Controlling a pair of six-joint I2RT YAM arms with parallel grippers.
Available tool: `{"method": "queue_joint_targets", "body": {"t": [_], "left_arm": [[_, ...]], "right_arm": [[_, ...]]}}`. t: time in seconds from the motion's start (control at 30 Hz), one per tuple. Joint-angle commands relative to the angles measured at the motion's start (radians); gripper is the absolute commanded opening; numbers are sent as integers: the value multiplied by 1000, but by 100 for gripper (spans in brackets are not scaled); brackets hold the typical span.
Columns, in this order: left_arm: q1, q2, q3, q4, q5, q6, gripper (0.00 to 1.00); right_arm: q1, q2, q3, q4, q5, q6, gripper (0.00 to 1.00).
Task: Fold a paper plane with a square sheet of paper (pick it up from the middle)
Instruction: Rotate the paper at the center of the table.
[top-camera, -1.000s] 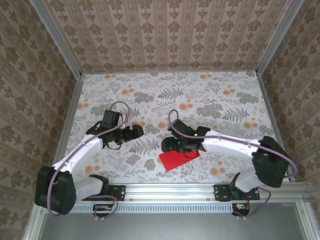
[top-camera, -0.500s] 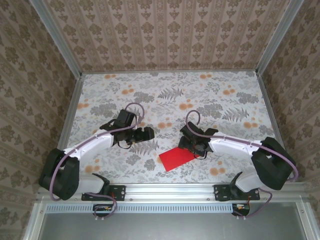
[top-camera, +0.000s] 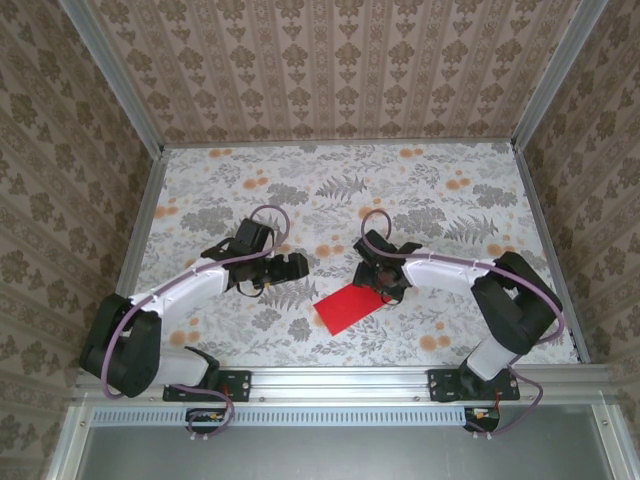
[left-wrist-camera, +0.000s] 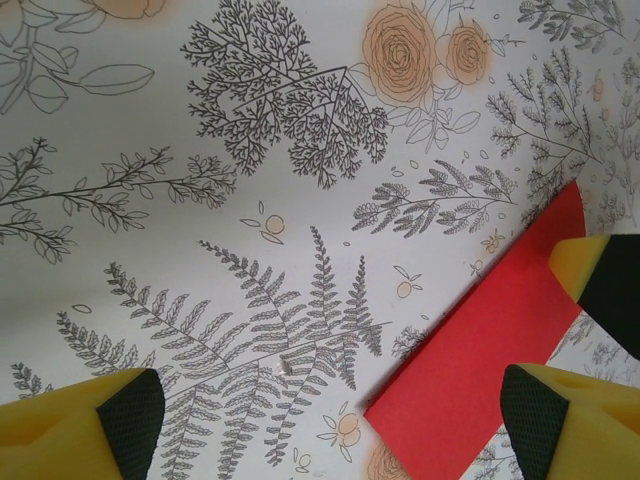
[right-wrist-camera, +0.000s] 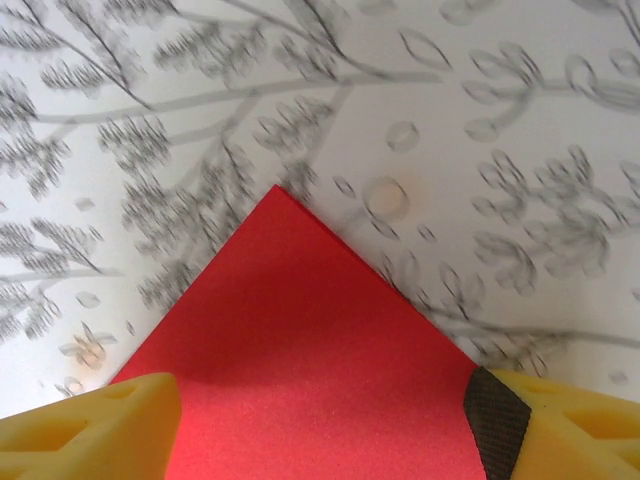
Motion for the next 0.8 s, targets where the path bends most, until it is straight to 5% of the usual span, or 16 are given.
{"method": "queue_joint_targets", "body": {"t": [0.0,0.27,0.43,0.77], "left_arm": [[23,-5,-12,-15,-17,-14,90],[130,-67,-78,-16,5,-28,92],[190,-96,-101,-28,12,-22,92],[242,-110,-114,-30,17,-27,93]], "right_arm": [[-15,82,71,40,-46,-144,78],[-3,113,261,-34,-37,-286,72],[56,64,256,-54,-72,-233,72],[247,172,268,29,-241,-119,51]]}}
